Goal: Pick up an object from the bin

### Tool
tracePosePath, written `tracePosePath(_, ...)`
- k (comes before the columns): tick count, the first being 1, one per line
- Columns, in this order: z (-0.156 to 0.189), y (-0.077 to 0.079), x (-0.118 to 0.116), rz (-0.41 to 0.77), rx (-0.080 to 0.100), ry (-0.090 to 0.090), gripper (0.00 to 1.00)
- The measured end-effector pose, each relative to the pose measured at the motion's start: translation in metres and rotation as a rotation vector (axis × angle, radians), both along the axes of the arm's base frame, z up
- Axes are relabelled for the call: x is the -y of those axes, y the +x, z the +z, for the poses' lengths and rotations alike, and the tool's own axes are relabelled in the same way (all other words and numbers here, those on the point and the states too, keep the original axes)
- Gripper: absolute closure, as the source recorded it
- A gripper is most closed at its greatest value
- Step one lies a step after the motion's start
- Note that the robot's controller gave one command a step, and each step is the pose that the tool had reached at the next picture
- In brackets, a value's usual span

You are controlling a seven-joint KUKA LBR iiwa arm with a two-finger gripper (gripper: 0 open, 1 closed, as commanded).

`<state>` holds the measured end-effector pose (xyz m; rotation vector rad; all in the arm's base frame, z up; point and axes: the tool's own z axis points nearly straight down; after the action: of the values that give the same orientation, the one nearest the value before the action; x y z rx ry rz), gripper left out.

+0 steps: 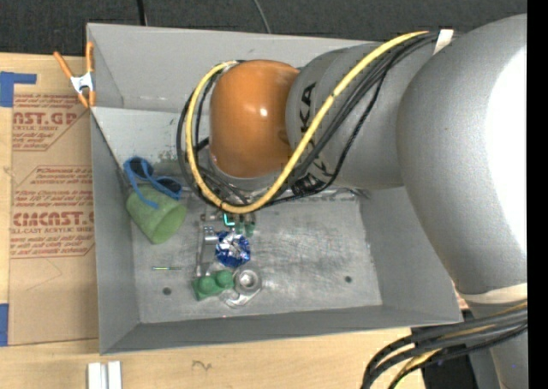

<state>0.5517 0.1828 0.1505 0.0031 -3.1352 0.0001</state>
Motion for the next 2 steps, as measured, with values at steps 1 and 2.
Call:
tracePosePath(1, -0.07, -0.02, 0.054, -0.055, 0.0, -0.003, 0.0)
tracePosePath(2, -0.079, 0.002, 0.099, -0.057, 0.013, 0.002, 0.0)
